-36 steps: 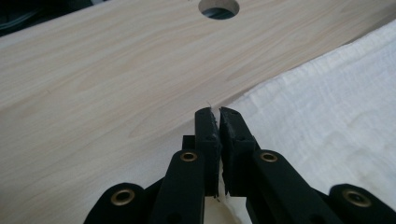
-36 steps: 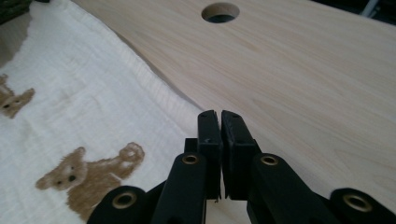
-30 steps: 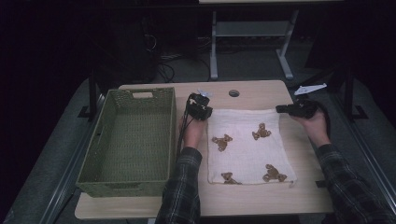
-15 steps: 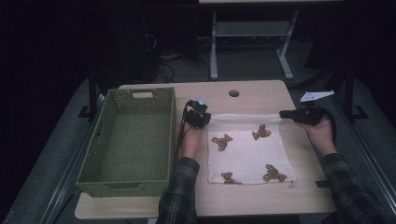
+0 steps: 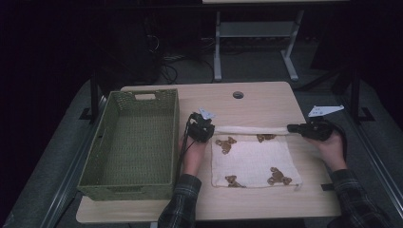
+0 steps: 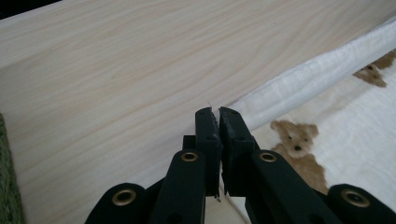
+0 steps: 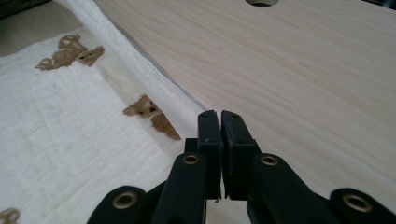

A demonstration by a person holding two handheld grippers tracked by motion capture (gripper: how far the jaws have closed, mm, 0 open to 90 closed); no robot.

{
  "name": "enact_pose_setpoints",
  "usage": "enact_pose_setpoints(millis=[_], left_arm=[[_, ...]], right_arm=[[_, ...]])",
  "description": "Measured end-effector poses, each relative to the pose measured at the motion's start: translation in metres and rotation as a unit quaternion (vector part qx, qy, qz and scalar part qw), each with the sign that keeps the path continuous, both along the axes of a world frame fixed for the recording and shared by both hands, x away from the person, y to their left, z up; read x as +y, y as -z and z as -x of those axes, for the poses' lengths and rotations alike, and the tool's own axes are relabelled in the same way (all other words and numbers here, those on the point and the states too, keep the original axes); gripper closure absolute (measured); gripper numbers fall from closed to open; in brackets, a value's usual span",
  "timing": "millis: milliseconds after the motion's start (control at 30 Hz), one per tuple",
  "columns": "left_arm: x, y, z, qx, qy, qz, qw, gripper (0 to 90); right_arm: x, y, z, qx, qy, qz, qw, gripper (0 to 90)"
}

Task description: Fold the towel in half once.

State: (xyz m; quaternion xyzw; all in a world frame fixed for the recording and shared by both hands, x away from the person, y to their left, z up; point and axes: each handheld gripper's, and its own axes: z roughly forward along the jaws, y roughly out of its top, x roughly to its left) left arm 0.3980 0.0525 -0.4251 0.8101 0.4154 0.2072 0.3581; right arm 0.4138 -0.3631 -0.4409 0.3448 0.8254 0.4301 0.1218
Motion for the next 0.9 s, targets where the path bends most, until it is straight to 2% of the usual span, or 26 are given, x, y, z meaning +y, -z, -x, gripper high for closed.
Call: enact_pose_setpoints(millis=[233,533,700,900], left_arm=[[0.0,0.003,0.017,0.0,0.005,0.0,1.0,86.6],[0.004,0.004,0.039,0.003,0.017,0.03,0.9994,86.6],[0.005,0.0,0.053,-0.005,0.028,0.035,0.999,86.6],[0.006,-0.002,0.072,-0.007,0.023,0.048,0.9986,86.6]], right_arm=[[-0.003,0.0,0.021,0.002,0.0,0.003,1.0,87.4],[-0.006,-0.002,0.046,0.002,-0.001,0.004,1.0,87.4],[-0.009,-0.002,0.058,0.002,-0.003,0.003,1.0,87.4],[-0.008,-0.004,0.072,-0.001,-0.01,0.007,0.9999,87.4]])
